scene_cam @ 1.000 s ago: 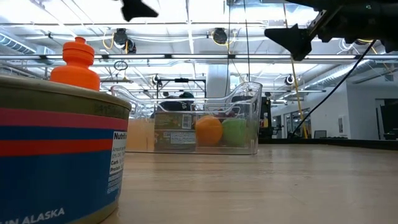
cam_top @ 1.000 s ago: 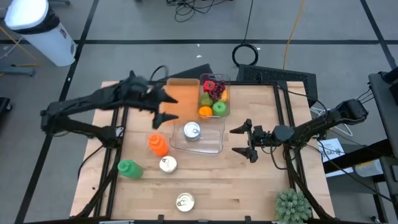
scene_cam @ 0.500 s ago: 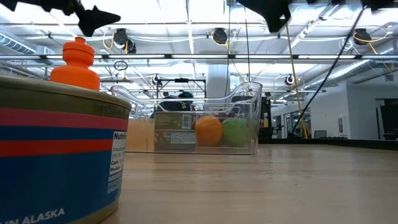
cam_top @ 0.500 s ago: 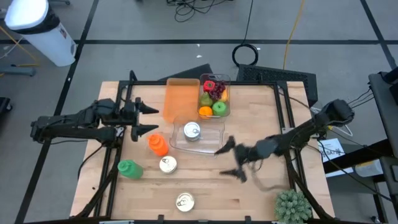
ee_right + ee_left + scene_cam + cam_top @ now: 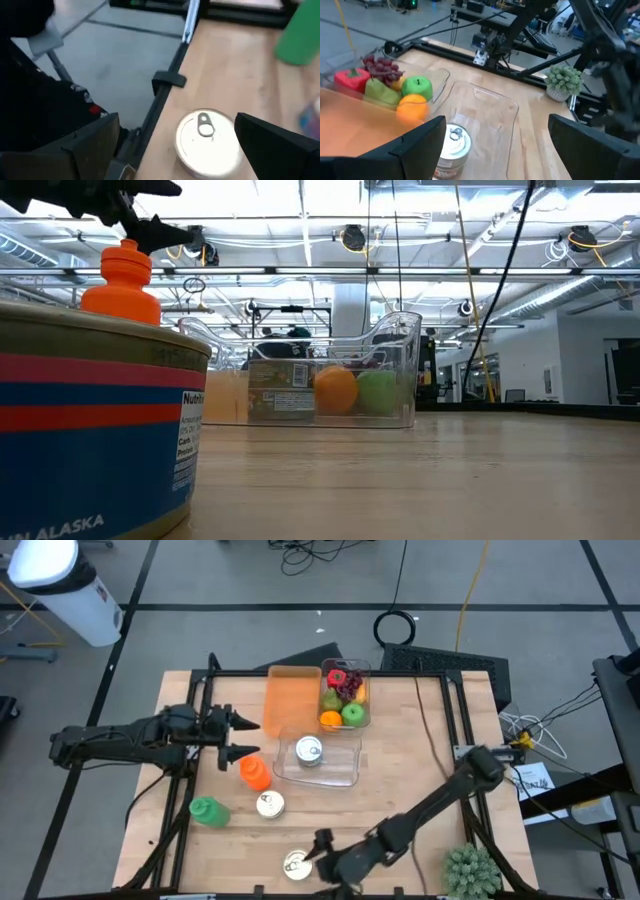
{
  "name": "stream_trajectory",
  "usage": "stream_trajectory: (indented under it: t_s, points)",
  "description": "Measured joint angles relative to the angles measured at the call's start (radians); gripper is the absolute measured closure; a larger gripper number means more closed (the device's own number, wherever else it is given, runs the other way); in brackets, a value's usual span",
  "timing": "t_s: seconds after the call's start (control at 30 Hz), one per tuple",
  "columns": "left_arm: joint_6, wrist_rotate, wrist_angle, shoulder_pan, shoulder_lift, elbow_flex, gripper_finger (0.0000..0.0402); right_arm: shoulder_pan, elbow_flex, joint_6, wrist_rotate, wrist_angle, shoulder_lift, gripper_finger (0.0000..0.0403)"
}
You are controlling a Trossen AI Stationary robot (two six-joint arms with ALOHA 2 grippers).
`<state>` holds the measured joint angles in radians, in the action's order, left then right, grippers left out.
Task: Pick & Place Food Item
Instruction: Put the bottom blue pink tuna can into the bottom transparent bin
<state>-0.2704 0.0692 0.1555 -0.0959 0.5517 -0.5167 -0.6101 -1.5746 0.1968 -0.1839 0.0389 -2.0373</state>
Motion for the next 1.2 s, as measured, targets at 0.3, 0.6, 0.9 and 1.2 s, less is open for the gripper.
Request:
stream_trajectory:
  t_s: [0.3,0.6,0.9,1.2]
  points:
    - [0.004,0.0,-0.004,-0.001,0.025,0.0,0.0038,0.048,-0.066,0.187,0.141,-0.064,-0.137,0.0025]
    - [0.082,0.0,-0.003,0.0,0.024,0.0,0.0039,0.055,-0.068,0.328,0.095,-0.301,-0.12,0.0025]
    - [0.084,0.0,-0.003,-0.001,0.025,0.0,0.0039,0.042,-0.063,0.541,0.017,-0.679,-0.052,0.0025]
    - [0.084,0.0,-0.003,-0.001,0.025,0.0,0.0039,0.033,-0.063,0.678,-0.116,-0.889,-0.03,0.0025]
